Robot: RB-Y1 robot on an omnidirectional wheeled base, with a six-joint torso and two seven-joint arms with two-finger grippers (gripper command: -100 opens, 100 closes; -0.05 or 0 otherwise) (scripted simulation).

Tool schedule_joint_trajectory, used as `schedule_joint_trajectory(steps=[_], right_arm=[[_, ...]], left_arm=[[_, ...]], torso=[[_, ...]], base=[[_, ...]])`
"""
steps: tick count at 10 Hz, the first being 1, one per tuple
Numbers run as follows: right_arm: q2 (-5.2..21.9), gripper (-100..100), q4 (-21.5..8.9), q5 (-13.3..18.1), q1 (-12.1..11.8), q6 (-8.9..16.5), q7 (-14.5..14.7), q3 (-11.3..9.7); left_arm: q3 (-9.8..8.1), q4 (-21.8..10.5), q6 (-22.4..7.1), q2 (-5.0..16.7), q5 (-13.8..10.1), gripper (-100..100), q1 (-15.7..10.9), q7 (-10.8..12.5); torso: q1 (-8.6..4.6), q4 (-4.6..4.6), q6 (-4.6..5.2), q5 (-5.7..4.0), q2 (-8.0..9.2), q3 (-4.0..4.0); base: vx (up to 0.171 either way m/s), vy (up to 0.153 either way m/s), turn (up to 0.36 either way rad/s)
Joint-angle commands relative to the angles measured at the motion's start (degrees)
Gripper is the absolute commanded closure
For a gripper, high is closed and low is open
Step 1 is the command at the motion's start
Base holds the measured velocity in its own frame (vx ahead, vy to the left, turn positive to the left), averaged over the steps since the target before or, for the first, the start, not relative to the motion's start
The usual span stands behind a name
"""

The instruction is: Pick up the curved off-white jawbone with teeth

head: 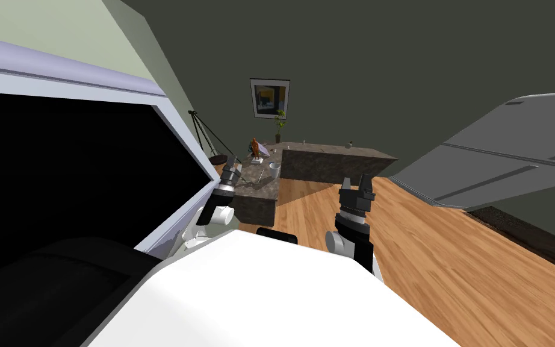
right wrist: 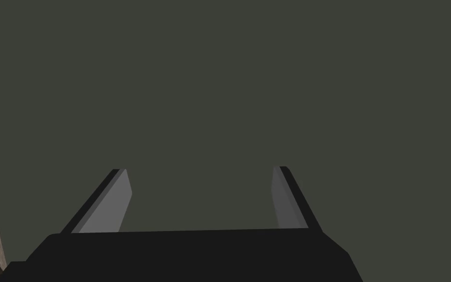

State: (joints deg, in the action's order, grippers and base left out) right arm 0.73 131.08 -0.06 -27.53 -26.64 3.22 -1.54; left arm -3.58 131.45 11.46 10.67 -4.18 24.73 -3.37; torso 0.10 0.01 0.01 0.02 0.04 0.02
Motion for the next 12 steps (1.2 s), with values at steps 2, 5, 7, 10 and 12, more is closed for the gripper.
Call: schedule_joint_trajectory(steps=[2,5,7,10,12], right_arm=[[0.0,0,0.0,0.0,0.0,0.0,0.0,0.0],[0.0,0,0.0,0.0,0.0,0.0,0.0,0.0],[0.0,0,0.0,0.0,0.0,0.0,0.0,0.0],[0.0,0,0.0,0.0,-0.01,0.0,0.0,0.0],[0.0,0,0.0,0.0,-0.01,0.0,0.0,0.0]], left_arm=[[-1.25,-1.7,-4.2,1.81,-2.14,-100,-0.91,-0.14],[-2.32,-2.79,-8.68,3.07,-3.75,-100,-1.84,-0.18],[-3.44,-3.94,-12.31,4.31,-5.42,-100,-2.82,-0.22],[-5.84,-6.43,-17.8,6.77,-8.9,-100,-4.89,-0.28],[-5.84,-6.43,-20.45,6.77,-8.9,-100,-4.89,-0.28]], torso=[[-0.02,0.0,-0.02,0.0,0.0,0.0],[-0.01,0.01,0.0,0.0,0.02,0.01],[-0.02,0.01,0.0,0.0,0.03,0.02],[-0.02,0.01,-0.03,0.0,0.03,0.02],[-0.02,0.01,-0.03,0.0,0.04,0.03]], base=[[-0.016,0.014,-0.126],[-0.022,0.015,-0.088],[-0.027,0.014,-0.116],[-0.029,0.014,-0.132],[-0.019,0.011,-0.042]])
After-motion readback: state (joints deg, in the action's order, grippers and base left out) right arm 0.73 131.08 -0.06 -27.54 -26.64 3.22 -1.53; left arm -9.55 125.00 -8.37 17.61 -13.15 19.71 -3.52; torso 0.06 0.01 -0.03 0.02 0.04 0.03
